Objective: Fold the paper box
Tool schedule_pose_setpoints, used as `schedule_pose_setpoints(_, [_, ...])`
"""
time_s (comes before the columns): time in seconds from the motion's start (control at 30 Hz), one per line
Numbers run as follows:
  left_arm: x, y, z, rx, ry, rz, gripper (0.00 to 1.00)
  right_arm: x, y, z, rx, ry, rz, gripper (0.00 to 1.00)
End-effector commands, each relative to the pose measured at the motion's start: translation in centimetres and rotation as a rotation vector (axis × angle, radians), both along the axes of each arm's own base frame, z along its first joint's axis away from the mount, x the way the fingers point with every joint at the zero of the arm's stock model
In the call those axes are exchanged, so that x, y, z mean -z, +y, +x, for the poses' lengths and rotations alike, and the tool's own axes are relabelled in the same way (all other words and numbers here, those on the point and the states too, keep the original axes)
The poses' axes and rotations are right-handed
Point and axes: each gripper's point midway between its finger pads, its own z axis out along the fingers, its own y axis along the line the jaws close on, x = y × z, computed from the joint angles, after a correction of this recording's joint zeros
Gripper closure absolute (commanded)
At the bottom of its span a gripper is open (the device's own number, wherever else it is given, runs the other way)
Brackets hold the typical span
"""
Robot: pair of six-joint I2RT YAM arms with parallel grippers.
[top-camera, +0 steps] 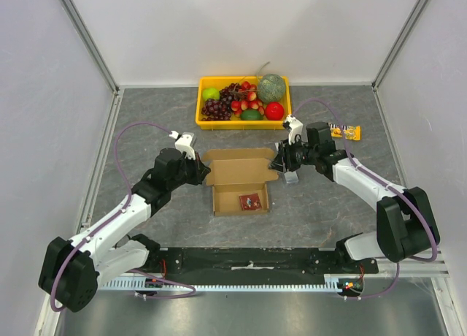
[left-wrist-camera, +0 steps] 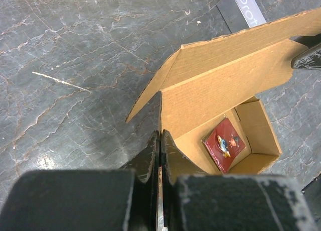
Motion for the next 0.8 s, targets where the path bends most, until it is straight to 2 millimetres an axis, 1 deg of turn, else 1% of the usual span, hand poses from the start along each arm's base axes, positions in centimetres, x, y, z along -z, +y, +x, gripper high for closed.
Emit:
schedule_pose_setpoints(0.0, [-2.4, -0.6, 1.2, 0.017, -0.081, -0.015, 0.98, -0.5, 0.7, -0.1, -0.043, -0.021, 0.036, 0.60])
schedule_pose_setpoints(0.17, [-2.8, -0.7, 1.3, 0.018, -0.087, -0.017, 0.98, -0.5, 0.6, -0.3, -0.050, -0.023, 0.033, 0.65])
schedule_pose_setpoints(0.3, [-3.1, -0.6, 1.2, 0.016, -0.091, -0.020, 0.98, -1.6, 0.9, -0.6, -0.060, -0.060, 0.041, 0.66])
schedule_pose_setpoints(0.53, [-4.0, -0.7, 1.3, 0.009, -0.106, -0.039, 0.97, -2.5, 1.2, -0.5, -0.013, -0.141, -0.026, 0.75])
schedule_pose_setpoints(0.67, [-4.1, -0.6, 1.3, -0.001, -0.107, -0.043, 0.97, -2.5, 1.7, -0.4, 0.011, -0.179, -0.051, 0.84])
schedule_pose_setpoints(0.77, [-4.0, -0.5, 1.3, -0.015, -0.099, -0.048, 0.96, -2.7, 2.0, -0.1, 0.038, -0.215, -0.069, 0.89])
